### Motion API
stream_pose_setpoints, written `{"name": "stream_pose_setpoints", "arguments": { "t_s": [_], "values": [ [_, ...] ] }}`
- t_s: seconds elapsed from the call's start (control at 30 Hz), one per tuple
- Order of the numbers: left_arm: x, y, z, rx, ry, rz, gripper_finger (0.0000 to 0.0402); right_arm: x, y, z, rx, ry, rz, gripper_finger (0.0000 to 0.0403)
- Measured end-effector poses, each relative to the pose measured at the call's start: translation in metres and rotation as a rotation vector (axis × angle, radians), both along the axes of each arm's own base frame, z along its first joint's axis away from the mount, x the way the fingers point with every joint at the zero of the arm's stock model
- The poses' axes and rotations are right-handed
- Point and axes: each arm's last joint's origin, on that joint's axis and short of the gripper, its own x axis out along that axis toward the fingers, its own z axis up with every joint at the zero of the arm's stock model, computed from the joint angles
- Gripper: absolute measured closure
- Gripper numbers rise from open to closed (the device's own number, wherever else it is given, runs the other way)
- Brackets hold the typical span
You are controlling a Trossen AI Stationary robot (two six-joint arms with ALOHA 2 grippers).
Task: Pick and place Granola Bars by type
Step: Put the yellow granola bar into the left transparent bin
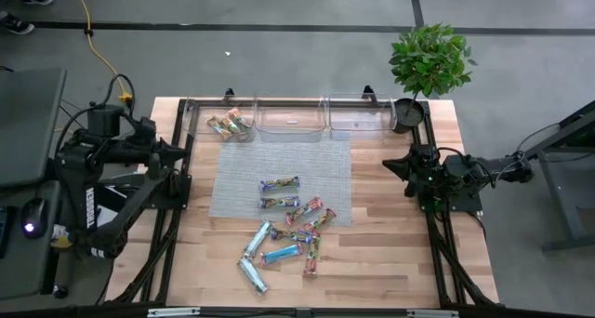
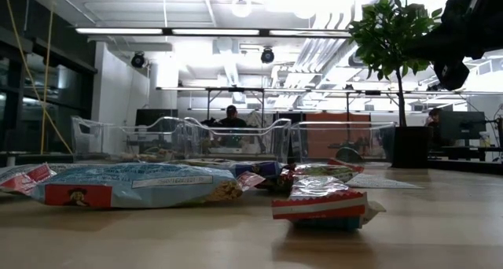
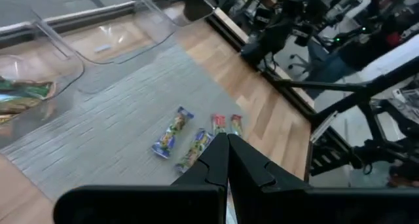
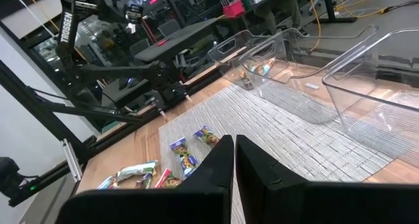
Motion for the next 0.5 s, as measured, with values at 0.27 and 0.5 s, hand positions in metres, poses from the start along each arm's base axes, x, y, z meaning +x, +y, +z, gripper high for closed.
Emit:
{"name": "stream_pose_setpoints", "arguments": {
  "t_s": [0.27, 0.5],
  "values": [
    [0.002, 0.008, -0.007, 0.072, 0.010, -0.088, 0.0401, 0.000, 0.000, 0.000, -0.004, 0.001, -0.007, 0.0403],
    [0.001, 0.032, -0.016, 0.171, 0.343, -0.064, 0.0401, 0.000, 0.000, 0.000, -0.003, 0.001, -0.015, 0.0403]
  ]
}}
